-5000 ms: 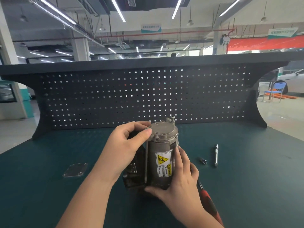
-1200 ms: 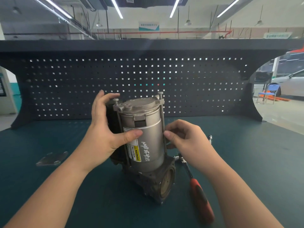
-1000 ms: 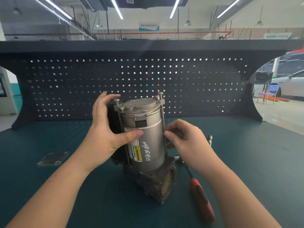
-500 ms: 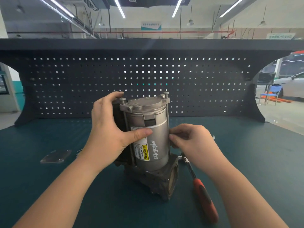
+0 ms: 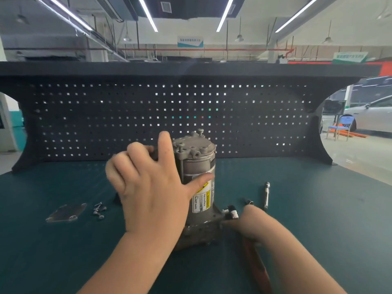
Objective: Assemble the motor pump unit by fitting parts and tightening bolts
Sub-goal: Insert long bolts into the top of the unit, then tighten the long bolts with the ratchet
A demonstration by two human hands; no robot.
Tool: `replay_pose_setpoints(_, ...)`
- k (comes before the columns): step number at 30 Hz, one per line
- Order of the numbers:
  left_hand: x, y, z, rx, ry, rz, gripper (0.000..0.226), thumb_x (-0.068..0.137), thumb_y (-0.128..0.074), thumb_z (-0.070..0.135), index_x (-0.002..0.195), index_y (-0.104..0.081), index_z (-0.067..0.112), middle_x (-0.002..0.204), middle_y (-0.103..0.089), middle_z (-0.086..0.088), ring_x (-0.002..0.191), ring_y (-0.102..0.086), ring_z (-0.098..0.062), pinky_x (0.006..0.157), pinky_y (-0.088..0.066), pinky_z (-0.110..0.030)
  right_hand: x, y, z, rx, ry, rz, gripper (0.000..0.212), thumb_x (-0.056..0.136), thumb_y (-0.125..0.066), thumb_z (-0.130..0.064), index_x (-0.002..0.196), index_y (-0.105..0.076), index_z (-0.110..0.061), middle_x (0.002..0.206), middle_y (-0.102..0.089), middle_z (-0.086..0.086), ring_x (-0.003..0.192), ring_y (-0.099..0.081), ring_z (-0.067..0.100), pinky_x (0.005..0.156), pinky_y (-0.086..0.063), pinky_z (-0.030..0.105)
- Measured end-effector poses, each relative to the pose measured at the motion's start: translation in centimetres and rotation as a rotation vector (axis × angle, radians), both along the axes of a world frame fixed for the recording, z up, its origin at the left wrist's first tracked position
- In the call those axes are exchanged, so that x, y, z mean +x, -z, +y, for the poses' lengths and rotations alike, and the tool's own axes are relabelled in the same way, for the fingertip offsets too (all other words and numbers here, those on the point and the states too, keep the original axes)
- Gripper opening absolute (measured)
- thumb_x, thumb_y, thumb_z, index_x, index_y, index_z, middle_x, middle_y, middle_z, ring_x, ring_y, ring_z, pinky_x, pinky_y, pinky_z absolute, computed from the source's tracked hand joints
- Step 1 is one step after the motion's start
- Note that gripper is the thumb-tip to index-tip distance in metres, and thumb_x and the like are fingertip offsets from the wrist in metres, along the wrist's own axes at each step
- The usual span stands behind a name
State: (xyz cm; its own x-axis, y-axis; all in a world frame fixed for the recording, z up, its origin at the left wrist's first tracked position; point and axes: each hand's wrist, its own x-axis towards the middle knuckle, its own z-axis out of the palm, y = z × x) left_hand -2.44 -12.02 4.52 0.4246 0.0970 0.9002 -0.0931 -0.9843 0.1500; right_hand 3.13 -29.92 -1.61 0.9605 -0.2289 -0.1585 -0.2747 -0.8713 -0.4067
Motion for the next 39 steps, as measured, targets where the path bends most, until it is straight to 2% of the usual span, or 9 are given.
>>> replay_pose_setpoints(3, -0.1, -0.6, 0.3, 0.04, 0.09, 0.01, 0.094, 0.064, -0.06, 0.073, 0.128, -0.048, 0.005, 0.093, -0.043, -0.015, 0.086, -0.04, -0.032, 0.077, -0.042, -0.047, 1.3, 1.2, 0.3, 0.032, 0.077, -0.093, 0.031, 0.095, -0.05, -0.024, 0.068, -0.038, -0.014, 0.082, -0.053, 0.004, 0.084, -0.053, 0.027, 0.067, -0.038, 0.025)
replay_pose_setpoints(6, -0.2, -1.0, 1.5, 0.06, 0.229, 0.068, 0.085, 0.066, -0.062, 0.067, 0.133, -0.043, 0.021, 0.106, -0.051, -0.003, 0.101, -0.044, -0.023, 0.085, -0.034, -0.038, 1.8, 1.1, 0.0, 0.112, 0.111, -0.184, 0.027, 0.098, -0.046, -0.027, 0.082, -0.055, -0.006, 0.085, -0.062, 0.007, 0.081, -0.055, 0.027, 0.065, -0.039, 0.025)
replay_pose_setpoints(11, -0.4, -1.8, 2.4, 0.04, 0.29, 0.167, 0.091, 0.066, -0.062, 0.069, 0.143, -0.029, 0.033, 0.12, -0.059, 0.016, 0.116, -0.043, -0.009, 0.088, -0.019, -0.026, 0.8, -1.9, -0.9, 0.624, 0.166, -0.633, 0.026, 0.096, -0.057, -0.02, 0.072, -0.056, -0.009, 0.067, -0.066, 0.011, 0.066, -0.066, 0.029, 0.068, -0.055, 0.043)
replay_pose_setpoints(17, 0.4, -0.9, 1.0, 0.073, 0.271, 0.052, 0.087, 0.062, -0.078, 0.053, 0.134, -0.045, 0.017, 0.1, -0.065, 0.005, 0.099, -0.042, -0.015, 0.09, -0.027, -0.033, -3.9, -10.1, -0.1, 0.722, -0.166, -1.292, 0.027, 0.089, -0.065, -0.018, 0.087, -0.065, -0.046, 0.073, -0.068, -0.013, 0.059, -0.058, 0.002, 0.057, -0.045, 0.011)
replay_pose_setpoints(23, 2.1, -1.0, 0.6, 0.038, 0.285, 0.016, 0.098, 0.056, -0.079, 0.053, 0.135, -0.049, 0.003, 0.098, -0.067, -0.001, 0.097, -0.052, -0.017, 0.088, -0.047, -0.043, -4.5, -16.9, 1.3, 0.391, -0.465, -1.183, 0.037, 0.084, -0.072, -0.019, 0.097, -0.068, -0.054, 0.076, -0.065, -0.036, 0.064, -0.058, -0.007, 0.057, -0.041, 0.009)
replay_pose_setpoints(26, 2.8, -1.6, 0.4, -0.022, 0.309, 0.095, 0.1, 0.059, -0.079, 0.057, 0.142, -0.044, 0.012, 0.106, -0.066, 0.004, 0.103, -0.039, -0.009, 0.096, -0.04, -0.038, -3.4, -16.4, 1.1, 0.299, -0.437, -1.143, 0.041, 0.084, -0.072, -0.024, 0.089, -0.063, -0.064, 0.077, -0.069, -0.023, 0.047, -0.048, 0.009, 0.052, -0.044, 0.024)
replay_pose_setpoints(29, 3.7, -3.4, 0.9, 0.034, 0.273, 0.146, 0.094, 0.056, -0.075, 0.069, 0.135, -0.05, 0.025, 0.099, -0.067, 0.013, 0.096, -0.046, -0.009, 0.079, -0.042, -0.029, -1.9, -15.7, 0.7, 0.275, -0.385, -1.15, 0.041, 0.086, -0.07, -0.028, 0.089, -0.06, -0.068, 0.056, -0.061, -0.013, 0.04, -0.033, 0.009, 0.051, -0.038, 0.027)
replay_pose_setpoints(33, 5.5, -5.3, 1.8, 0.134, 0.331, 0.296, 0.088, 0.061, -0.061, 0.081, 0.136, -0.041, 0.04, 0.107, -0.055, 0.021, 0.103, -0.043, -0.004, 0.07, -0.034, -0.022, -1.4, -15.9, 0.0, 0.185, -0.334, -1.141, 0.047, 0.085, -0.069, -0.033, 0.083, -0.053, -0.077, 0.073, -0.071, -0.008, 0.058, -0.052, 0.012, 0.072, -0.046, 0.03)
replay_pose_setpoints(39, 6.7, -5.9, 2.5, 0.06, 0.539, 0.498, 0.093, 0.052, -0.065, 0.081, 0.134, -0.036, 0.049, 0.113, -0.039, 0.026, 0.106, -0.031, 0.004, 0.081, -0.038, -0.026, -1.5, -16.0, 0.0, 0.131, -0.367, -1.136, 0.052, 0.086, -0.067, -0.035, 0.079, -0.047, -0.083, 0.085, -0.071, -0.019, 0.099, -0.057, 0.006, 0.106, -0.034, 0.044)
